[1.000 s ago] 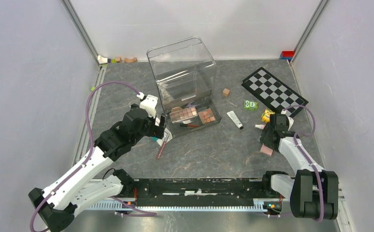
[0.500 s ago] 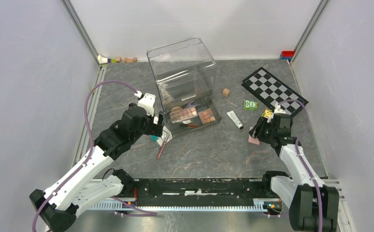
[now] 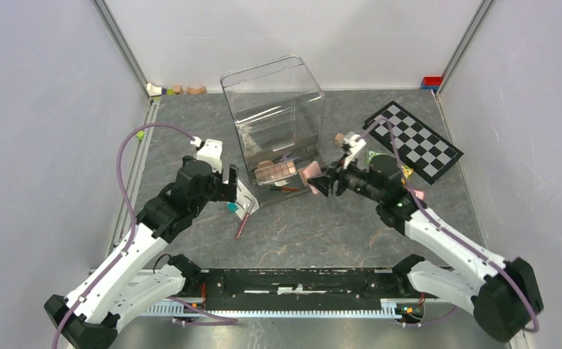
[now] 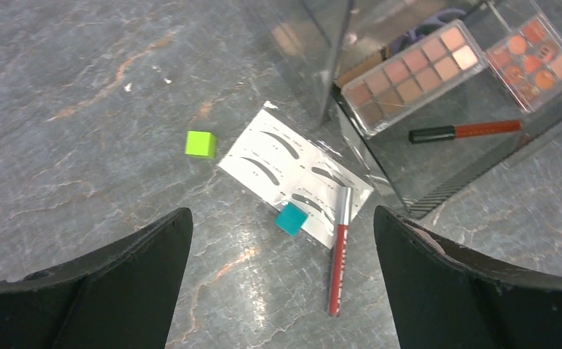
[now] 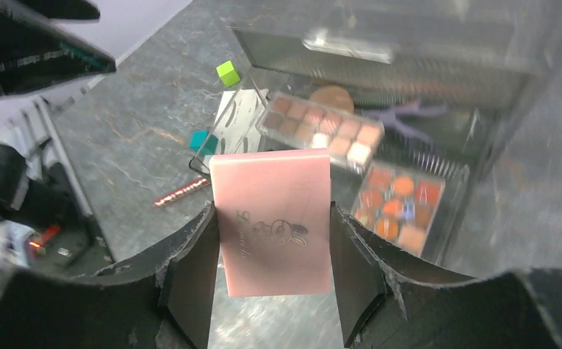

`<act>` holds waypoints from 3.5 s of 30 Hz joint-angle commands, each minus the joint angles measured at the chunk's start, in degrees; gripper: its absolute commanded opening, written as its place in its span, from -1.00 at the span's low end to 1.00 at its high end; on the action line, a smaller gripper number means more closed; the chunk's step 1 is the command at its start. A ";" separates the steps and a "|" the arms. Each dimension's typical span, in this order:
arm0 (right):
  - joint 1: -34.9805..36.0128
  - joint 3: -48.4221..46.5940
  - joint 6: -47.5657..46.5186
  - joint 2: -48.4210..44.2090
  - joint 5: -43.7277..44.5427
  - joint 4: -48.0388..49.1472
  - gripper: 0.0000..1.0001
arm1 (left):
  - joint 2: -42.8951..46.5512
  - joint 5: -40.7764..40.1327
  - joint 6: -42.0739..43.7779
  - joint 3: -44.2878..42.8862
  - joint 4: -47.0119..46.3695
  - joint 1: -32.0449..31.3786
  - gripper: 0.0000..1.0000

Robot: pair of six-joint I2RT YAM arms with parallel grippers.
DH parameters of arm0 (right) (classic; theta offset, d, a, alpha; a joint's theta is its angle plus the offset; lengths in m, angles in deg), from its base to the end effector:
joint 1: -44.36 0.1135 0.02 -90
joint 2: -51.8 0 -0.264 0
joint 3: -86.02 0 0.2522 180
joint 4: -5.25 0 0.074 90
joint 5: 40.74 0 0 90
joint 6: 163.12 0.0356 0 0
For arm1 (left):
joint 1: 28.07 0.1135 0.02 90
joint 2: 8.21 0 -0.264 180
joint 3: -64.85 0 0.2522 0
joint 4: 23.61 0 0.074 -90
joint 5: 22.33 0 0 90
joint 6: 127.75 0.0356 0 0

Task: Organize the makeup
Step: Place the makeup in the drawer.

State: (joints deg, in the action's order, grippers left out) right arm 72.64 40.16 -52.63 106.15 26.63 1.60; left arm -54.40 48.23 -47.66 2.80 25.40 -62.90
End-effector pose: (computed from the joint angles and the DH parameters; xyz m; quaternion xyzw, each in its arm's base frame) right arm 0.1873 0.1163 0.2683 -0.1748 0.7527 0.3934 0.4982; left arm 0.1462 -0.0873 0.3141 0.1085 0.8637 -0.0413 0.4904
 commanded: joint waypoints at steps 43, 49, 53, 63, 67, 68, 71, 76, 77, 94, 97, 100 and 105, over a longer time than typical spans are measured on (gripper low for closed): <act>6.88 -21.28 -0.20 28.08 30.04 -6.74 -0.68 | 1.48 -4.29 -2.05 0.83 -3.34 4.44 1.00; 6.86 -22.00 -2.86 31.22 29.40 -7.79 -0.63 | 1.03 -3.32 -2.04 0.83 -3.45 4.68 1.00; 6.88 -22.18 -3.43 32.85 29.19 -8.47 -0.61 | 0.84 -3.10 -1.95 0.83 -3.43 4.79 1.00; 6.84 -22.87 -3.74 35.23 28.71 -10.72 -0.57 | 0.85 -2.62 -1.87 0.90 -3.44 4.86 1.00; 6.88 -24.46 -4.22 36.46 29.73 -13.71 -0.54 | 0.85 -2.45 -1.87 0.91 -3.43 4.94 1.00; 6.88 -24.94 -4.31 36.75 29.92 -14.21 -0.53 | 0.87 -2.38 -1.87 0.91 -3.43 4.94 1.00; 6.88 -26.26 -4.40 37.70 30.17 -15.67 -0.48 | 0.80 -2.19 -1.84 0.92 -3.49 4.87 1.00; 7.15 -28.39 -4.59 38.98 29.78 -17.21 -0.23 | 0.75 -1.98 -1.78 0.83 -3.52 4.89 1.00; 7.23 -28.69 -4.67 39.08 29.71 -17.35 -0.20 | 0.80 -1.92 -1.78 0.79 -3.53 4.90 1.00; 7.74 -31.25 -5.81 37.80 27.82 -19.73 0.14 | 0.67 -1.35 -1.86 0.70 -3.51 5.29 1.00; 7.76 -31.46 -5.81 37.32 27.62 -19.82 0.16 | 0.58 -1.26 -1.84 0.75 -3.51 5.37 1.00; 7.75 -32.15 -5.93 36.81 27.31 -20.25 0.19 | 0.58 -1.22 -1.83 0.74 -3.52 5.42 1.00; 7.76 -32.60 -6.23 35.88 27.03 -20.65 0.25 | 0.58 -1.27 -1.80 0.74 -3.49 5.54 1.00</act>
State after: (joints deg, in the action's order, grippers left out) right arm 80.15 10.52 -58.18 144.64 54.19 -19.86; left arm -53.92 46.76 -48.38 3.69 24.24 -57.69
